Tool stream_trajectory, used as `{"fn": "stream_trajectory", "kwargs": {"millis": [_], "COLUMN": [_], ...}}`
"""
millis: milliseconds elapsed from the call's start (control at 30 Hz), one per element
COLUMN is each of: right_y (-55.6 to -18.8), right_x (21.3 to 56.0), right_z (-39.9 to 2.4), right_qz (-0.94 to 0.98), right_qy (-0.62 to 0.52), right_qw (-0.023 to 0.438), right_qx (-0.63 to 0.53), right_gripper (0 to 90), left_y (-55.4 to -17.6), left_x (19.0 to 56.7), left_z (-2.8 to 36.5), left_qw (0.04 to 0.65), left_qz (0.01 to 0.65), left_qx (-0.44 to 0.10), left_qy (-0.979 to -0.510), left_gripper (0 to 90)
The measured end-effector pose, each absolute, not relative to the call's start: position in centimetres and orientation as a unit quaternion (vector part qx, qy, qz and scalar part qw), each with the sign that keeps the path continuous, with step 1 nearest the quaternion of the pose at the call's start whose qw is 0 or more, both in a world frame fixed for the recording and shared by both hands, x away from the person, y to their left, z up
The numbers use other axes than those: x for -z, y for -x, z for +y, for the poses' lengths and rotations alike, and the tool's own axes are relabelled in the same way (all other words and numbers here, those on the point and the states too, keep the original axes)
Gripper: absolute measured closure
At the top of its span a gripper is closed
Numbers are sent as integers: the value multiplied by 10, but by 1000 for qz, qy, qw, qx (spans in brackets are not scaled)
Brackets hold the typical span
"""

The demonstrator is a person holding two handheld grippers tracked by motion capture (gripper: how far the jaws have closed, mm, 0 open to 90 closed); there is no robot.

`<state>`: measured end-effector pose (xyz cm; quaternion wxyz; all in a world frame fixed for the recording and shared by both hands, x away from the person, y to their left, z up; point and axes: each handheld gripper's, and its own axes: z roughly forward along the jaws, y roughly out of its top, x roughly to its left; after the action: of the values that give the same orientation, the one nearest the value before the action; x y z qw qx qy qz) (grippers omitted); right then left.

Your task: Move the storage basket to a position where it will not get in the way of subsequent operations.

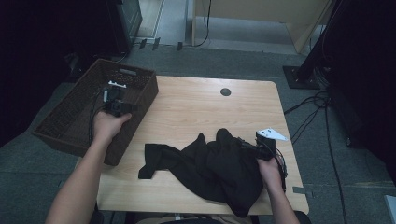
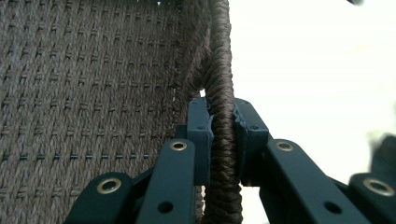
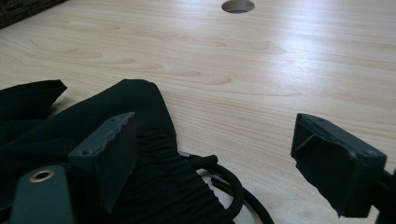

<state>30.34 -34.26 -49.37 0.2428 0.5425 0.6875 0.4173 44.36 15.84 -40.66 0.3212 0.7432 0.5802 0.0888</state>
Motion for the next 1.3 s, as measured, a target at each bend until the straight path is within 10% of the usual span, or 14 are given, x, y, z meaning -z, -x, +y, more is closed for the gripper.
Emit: {"fn": "stream_trajectory", "kwargs": {"millis": [567,867,1300], "right_y": [-304,-305,-305], "right_x": [495,495,495], "right_z": [-342,-340,-339], "right_qz": [686,688,689], "right_qy": [-544,-542,-541], "right_qw": [239,240,239], "right_qx": [-419,-419,-419], "right_gripper": [146,146,146], "left_y": [-466,-451,-430], "left_x": [407,383,373], "left_z": [161,157,130], "left_qw": [325,358,373], "left_qz": [607,566,525], "left_qx": [-100,-112,-94], "left_qy": [-719,-734,-760], "left_gripper": [756,521,492]}}
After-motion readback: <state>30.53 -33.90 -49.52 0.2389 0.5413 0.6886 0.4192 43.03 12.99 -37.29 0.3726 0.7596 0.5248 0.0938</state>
